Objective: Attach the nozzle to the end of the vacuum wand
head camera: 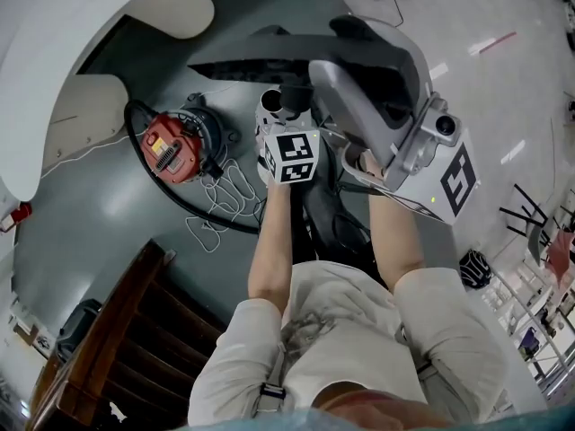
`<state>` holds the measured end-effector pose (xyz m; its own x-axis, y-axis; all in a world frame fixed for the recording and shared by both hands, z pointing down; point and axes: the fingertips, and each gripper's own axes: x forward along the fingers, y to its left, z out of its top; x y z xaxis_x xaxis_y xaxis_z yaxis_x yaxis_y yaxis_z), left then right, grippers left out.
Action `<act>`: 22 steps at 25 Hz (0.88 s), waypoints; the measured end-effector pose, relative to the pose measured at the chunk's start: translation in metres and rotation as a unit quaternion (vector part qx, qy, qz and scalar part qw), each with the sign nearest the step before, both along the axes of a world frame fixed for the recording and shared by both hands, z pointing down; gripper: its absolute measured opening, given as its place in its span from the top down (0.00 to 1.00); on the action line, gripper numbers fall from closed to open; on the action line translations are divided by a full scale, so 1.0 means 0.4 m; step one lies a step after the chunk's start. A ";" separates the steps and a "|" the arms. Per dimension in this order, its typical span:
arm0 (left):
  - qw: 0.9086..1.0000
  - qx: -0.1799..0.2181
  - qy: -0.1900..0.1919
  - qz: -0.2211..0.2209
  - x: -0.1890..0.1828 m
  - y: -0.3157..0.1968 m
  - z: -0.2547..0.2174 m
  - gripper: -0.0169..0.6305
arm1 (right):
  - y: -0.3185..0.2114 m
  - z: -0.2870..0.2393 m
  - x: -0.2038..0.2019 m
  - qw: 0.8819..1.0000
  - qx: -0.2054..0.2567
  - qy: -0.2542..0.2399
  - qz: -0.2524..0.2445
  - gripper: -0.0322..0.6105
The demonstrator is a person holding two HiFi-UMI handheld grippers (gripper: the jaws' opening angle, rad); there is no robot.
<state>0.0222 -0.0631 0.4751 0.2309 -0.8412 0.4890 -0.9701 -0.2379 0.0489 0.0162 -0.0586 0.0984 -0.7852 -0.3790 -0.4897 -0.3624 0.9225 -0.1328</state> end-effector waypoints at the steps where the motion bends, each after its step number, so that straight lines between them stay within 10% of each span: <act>1: 1.000 0.000 -0.001 0.003 0.002 -0.002 0.000 0.73 | -0.002 -0.002 -0.003 1.000 0.001 -0.002 -0.002 0.77; 22: 0.996 -0.023 -0.015 0.081 0.073 -0.051 -0.006 0.73 | -0.049 0.027 0.003 1.000 0.004 0.000 -0.013 0.77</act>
<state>0.0515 -0.0834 0.4726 0.3461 -0.7713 0.5341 -0.9206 -0.3888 0.0351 0.0174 -0.0783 0.1091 -0.7950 -0.3553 -0.4918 -0.3391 0.9324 -0.1255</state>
